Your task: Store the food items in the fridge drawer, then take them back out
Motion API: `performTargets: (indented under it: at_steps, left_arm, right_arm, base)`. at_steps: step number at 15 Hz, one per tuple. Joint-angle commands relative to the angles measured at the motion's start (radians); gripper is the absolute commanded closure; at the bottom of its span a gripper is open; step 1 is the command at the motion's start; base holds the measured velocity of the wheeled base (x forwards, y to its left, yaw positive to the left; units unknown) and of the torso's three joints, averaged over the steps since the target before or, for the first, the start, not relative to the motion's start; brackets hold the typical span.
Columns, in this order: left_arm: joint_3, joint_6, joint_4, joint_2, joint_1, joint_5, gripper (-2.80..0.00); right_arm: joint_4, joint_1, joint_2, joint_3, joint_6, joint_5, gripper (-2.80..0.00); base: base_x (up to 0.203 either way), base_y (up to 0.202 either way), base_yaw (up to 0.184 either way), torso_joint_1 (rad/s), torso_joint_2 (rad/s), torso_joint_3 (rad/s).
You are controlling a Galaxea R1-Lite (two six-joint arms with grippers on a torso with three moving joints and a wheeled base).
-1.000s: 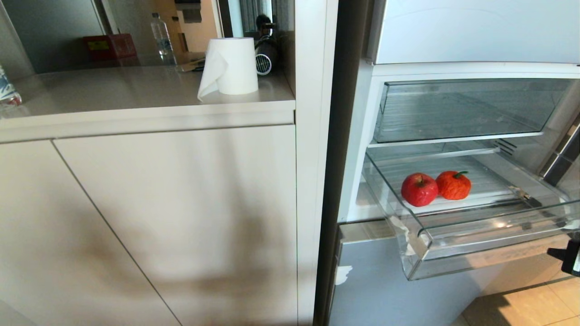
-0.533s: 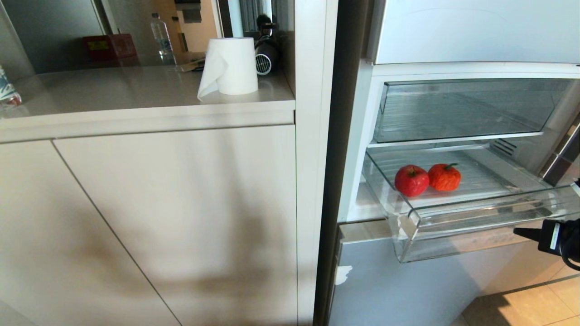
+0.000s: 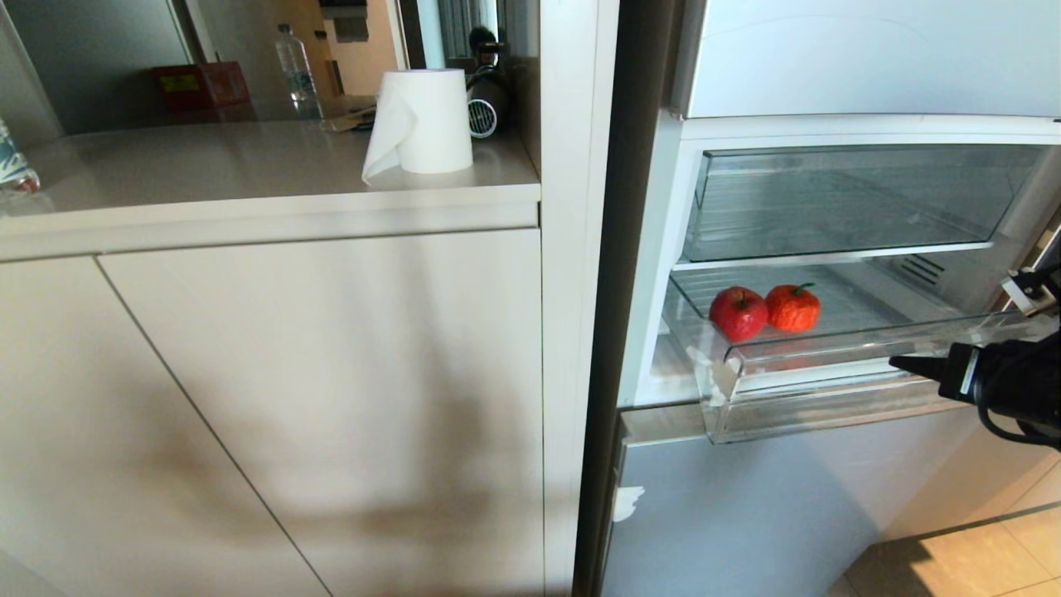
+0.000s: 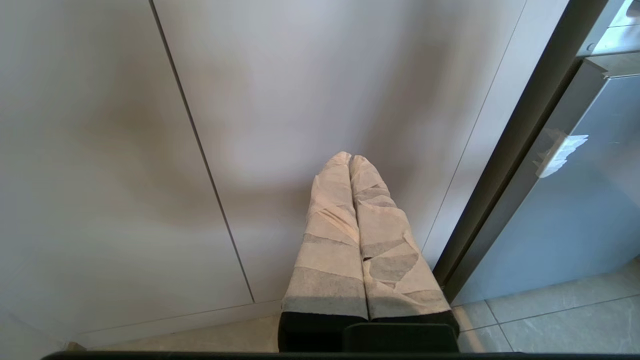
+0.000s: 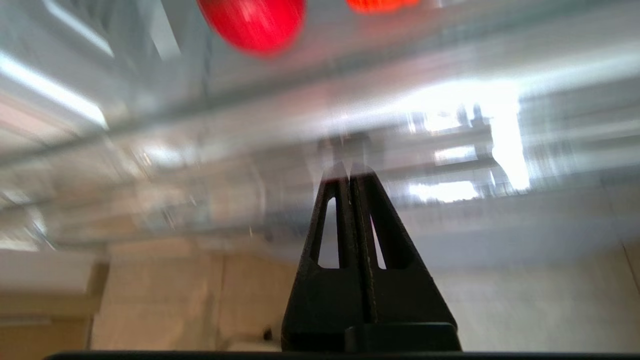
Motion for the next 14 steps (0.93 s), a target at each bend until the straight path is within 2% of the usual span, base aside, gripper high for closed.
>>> performTargets:
  at_steps: [1,4,8,11,14]
  left_arm:
    - [0.0,0.0,0.0,0.0,0.0,0.0,0.0]
    - [0.0,0.0,0.0,0.0,0.0,0.0,0.0]
    - [0.0,0.0,0.0,0.0,0.0,0.0,0.0]
    - [0.0,0.0,0.0,0.0,0.0,0.0,0.0]
    - [0.0,0.0,0.0,0.0,0.0,0.0,0.0]
  right_arm:
    - [-0.05,0.017,0.073,-0.025,0.029,0.002,0.0]
    - [-0.047,0.024,0.019,-0.006,0.039,-0.008,0.0]
    - [-0.024,-0.001,-0.135,0.139,0.027,-0.022,0.0]
    - [0.007,0.0,-0.079,0.121,0.023,-0.023,0.0]
    - [0.009,0.004,0.068,0.023,0.022,-0.019,0.0]
  base:
    - [0.0,0.0,0.0,0.0,0.0,0.0]
    - [0.0,0.0,0.0,0.0,0.0,0.0]
    - [0.0,0.0,0.0,0.0,0.0,0.0]
    - [0.0,0.0,0.0,0.0,0.0,0.0]
    - [0.0,0.0,0.0,0.0,0.0,0.0]
